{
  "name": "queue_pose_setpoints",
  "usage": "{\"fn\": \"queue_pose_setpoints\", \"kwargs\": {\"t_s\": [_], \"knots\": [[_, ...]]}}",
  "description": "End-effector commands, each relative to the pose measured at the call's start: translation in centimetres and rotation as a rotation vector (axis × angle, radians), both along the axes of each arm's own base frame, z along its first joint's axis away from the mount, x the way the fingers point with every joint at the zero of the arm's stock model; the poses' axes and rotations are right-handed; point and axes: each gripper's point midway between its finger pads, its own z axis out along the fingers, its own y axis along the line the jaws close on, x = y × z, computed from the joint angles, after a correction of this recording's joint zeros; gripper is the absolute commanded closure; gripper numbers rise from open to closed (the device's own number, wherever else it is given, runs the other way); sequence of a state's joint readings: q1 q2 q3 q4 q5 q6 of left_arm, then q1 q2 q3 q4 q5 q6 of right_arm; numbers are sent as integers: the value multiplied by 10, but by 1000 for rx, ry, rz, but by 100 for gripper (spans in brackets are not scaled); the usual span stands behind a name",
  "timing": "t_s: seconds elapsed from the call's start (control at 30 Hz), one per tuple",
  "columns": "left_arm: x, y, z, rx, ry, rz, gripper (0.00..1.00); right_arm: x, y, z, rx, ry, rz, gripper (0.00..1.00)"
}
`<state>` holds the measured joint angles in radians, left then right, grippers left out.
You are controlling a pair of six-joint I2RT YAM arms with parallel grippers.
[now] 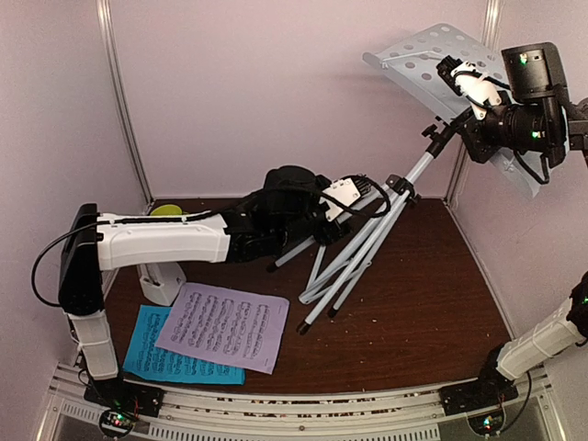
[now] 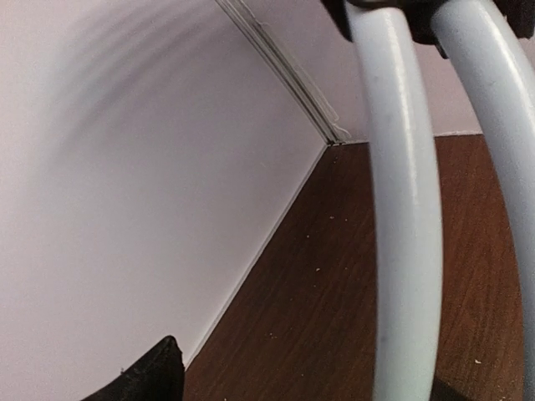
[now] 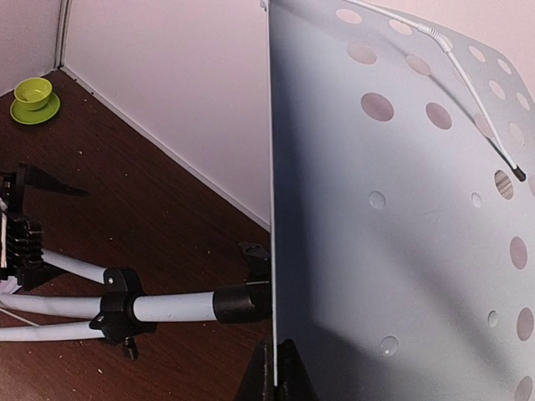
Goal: Set up the instrument practice props
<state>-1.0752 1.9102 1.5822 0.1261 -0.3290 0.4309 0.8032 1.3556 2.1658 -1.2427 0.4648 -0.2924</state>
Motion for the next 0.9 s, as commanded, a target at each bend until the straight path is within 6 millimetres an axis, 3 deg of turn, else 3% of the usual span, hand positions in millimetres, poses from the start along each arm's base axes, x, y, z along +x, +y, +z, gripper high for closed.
{"fn": "queue_pose_setpoints", "kwargs": {"t_s": [0.0, 0.2, 0.37, 0.47, 0.5, 0.67, 0.77, 0.87], "knots": [[-8, 23, 41, -167, 52, -24, 19, -6, -26, 91, 239, -301, -107, 100], [-21, 54, 48, -254, 145, -38, 19, -3, -31, 97, 236, -338, -141, 100], [-28, 65, 40, -295, 252, -26, 19, -3, -28, 101, 247, -350, -139, 100], [-36, 72, 47, -340, 278, -52, 20, -2, -25, 101, 245, -351, -140, 100], [-42, 72, 49, -340, 278, -83, 23, -2, -25, 101, 243, -352, -143, 100], [-68, 58, 59, -321, 342, -234, 60, -2, -23, 102, 249, -361, -144, 100], [-78, 39, 60, -300, 408, -290, 73, -1, -20, 100, 241, -359, -141, 100], [-83, 17, 49, -278, 507, -336, 77, -1, -19, 100, 236, -364, -145, 100]]}}
